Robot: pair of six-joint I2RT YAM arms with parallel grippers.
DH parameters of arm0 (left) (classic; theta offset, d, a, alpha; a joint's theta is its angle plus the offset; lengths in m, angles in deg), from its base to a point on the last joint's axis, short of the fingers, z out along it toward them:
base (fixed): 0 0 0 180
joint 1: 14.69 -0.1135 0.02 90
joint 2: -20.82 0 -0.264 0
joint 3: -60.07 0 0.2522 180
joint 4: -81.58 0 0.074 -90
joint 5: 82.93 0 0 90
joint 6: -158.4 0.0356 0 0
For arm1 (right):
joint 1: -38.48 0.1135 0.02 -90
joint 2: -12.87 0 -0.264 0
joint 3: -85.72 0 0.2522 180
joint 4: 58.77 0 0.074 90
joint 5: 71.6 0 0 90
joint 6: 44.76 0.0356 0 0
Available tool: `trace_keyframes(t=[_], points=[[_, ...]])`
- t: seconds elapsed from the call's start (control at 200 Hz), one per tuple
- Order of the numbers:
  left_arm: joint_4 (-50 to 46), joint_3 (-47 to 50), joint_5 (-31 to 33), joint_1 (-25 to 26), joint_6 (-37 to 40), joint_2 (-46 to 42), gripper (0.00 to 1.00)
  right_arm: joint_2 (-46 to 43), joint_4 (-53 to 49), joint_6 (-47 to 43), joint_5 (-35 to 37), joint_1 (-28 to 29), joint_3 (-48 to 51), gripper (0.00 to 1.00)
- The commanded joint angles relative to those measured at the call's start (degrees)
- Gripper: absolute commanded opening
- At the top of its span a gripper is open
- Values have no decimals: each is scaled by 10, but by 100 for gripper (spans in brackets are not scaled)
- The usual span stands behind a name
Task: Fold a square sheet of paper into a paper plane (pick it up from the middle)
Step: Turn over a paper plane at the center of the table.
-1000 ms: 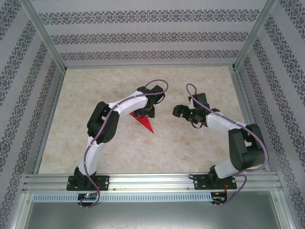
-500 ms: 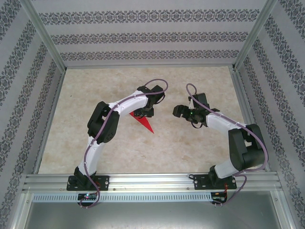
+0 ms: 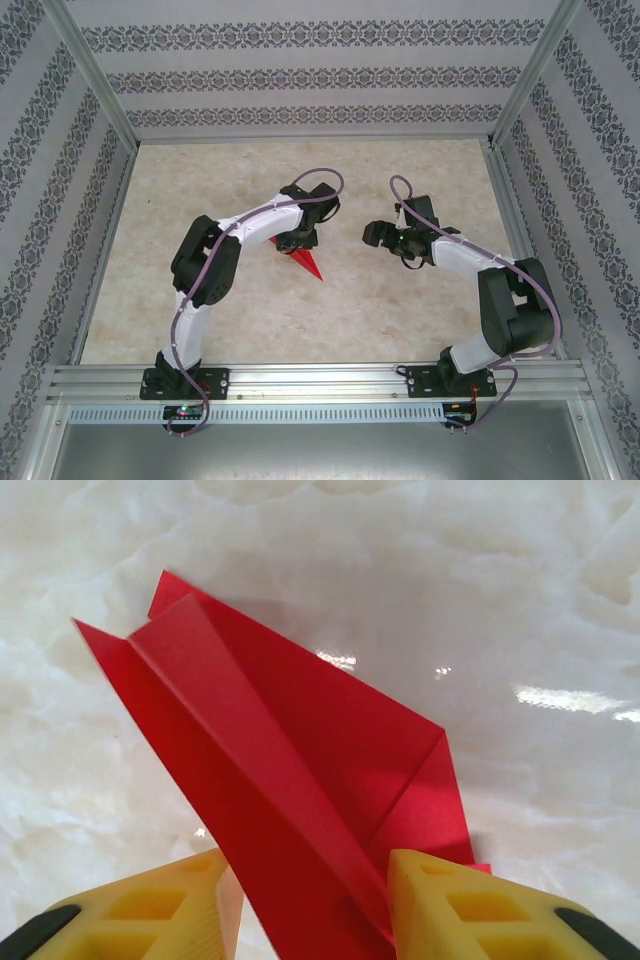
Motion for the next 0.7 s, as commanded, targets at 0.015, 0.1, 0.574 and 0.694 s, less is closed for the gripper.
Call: trace_keyframes(t=[0.015, 0.1, 0.574, 0.694], points=[[41, 15, -16, 1, -31, -35, 43, 10, 0, 7, -8, -4, -12, 85], [41, 18, -17, 1, -34, -35, 43, 10, 0, 8, -10, -4, -12, 85], [59, 44, -21, 1, -43, -39, 19, 15, -3, 8, -11, -3, -15, 84], [58, 40, -10, 0, -36, -50, 5, 14, -5, 5, -7, -3, -15, 84]])
